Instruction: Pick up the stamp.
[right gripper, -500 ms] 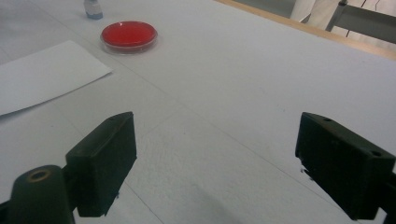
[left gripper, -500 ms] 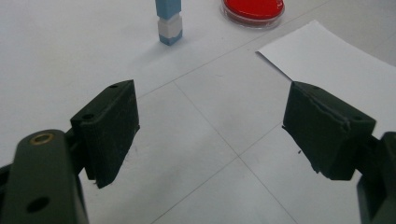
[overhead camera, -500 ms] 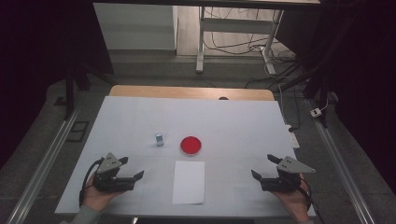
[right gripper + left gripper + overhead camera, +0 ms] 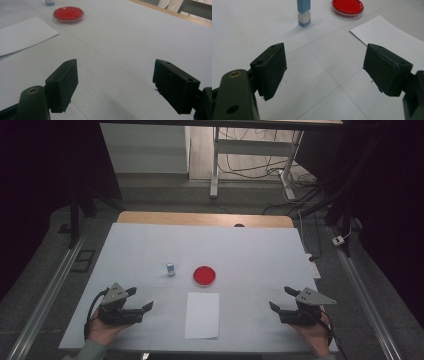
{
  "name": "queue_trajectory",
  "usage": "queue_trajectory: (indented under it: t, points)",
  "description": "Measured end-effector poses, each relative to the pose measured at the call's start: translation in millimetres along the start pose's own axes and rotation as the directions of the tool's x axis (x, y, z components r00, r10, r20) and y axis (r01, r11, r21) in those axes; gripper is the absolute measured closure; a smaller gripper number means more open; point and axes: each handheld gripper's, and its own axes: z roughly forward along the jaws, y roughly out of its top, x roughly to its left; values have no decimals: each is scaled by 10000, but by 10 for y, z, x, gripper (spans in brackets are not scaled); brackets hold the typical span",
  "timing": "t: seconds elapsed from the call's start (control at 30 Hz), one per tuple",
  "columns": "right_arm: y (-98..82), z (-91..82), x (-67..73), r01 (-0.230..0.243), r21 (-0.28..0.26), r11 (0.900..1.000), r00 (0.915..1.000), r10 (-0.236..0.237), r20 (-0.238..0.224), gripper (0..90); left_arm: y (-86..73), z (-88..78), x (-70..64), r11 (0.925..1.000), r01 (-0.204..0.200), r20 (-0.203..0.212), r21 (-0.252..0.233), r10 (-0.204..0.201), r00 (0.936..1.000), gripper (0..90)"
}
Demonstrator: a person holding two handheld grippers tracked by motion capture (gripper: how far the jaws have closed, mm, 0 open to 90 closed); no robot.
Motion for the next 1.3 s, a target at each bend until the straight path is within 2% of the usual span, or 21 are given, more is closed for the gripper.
queue_trajectory:
  t: [0.33,0.5,0.73,1.07,1.3]
  points:
    - [-27,31,5,65,115,9999,10000,-64,-71,225,15,-6,-15,10000,9,81,-7,-9,10000,192]
    - [-7,21,5,-79,-49,10000,10000,79,7,231,18,-10,-16,10000,62,57,45,-63,10000,192]
    - [11,38,17,25,-13,10000,10000,-25,23,234,62,-5,-27,9999,-63,91,84,62,9999,192]
    - [23,58,39,110,8,9999,9999,-110,-80,240,245,35,1,9999,-156,1,-67,156,9999,195]
    - [-5,49,49,68,115,9999,9999,-67,-91,247,368,135,47,9999,-137,18,-57,137,9999,199]
